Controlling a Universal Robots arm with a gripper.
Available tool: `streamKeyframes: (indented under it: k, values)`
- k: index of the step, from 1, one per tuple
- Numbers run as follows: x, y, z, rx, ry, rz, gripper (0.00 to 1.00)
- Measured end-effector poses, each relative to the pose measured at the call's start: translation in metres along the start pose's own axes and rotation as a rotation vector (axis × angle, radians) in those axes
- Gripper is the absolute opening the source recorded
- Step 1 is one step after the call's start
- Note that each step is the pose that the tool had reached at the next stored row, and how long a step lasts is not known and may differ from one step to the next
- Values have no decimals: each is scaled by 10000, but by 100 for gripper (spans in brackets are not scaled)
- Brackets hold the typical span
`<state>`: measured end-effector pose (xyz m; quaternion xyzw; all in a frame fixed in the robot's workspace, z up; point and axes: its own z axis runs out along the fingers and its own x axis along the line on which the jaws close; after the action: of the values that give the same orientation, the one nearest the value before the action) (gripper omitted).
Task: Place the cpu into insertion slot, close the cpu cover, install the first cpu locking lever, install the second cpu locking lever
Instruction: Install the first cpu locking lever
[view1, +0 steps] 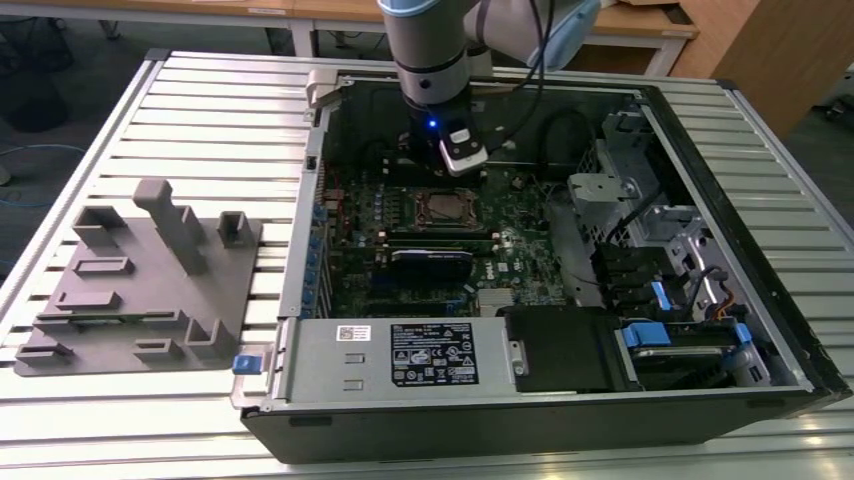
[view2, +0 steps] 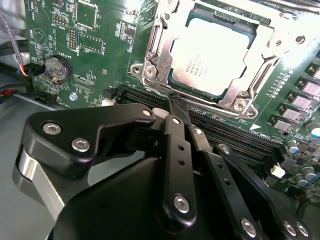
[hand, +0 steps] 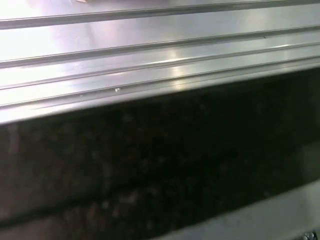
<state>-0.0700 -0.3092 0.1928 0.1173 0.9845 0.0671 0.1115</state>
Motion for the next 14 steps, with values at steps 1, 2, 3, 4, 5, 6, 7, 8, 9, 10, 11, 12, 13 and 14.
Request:
streamKeyframes:
  k: [1, 2, 3, 4, 5, 6, 7, 8, 9, 10, 11, 12, 13, 14]
  values:
    - [1, -1, 6, 0, -9, 9, 11]
    - [3, -2, 10, 1, -16, 17, 11]
    - [4, -3, 15, 2, -24, 25, 11]
    - [5, -3, 19, 1, -31, 32, 11]
    - [5, -4, 24, -3, -40, 37, 11]
    - [6, -5, 28, 2, -44, 41, 11]
    - [8, -6, 32, 4, -47, 45, 11]
    - [8, -8, 32, -1, -48, 51, 11]
    - [9, -11, 30, -32, -39, 60, 11]
    - [10, -10, 31, -106, -18, 81, 11]
    - [10, -8, 32, -180, -5, 100, 11]
    - [10, -13, 23, -201, 6, 104, 11]
    - [9, -11, 23, -207, 9, 105, 11]
    - [7, -7, 21, -221, 6, 107, 11]
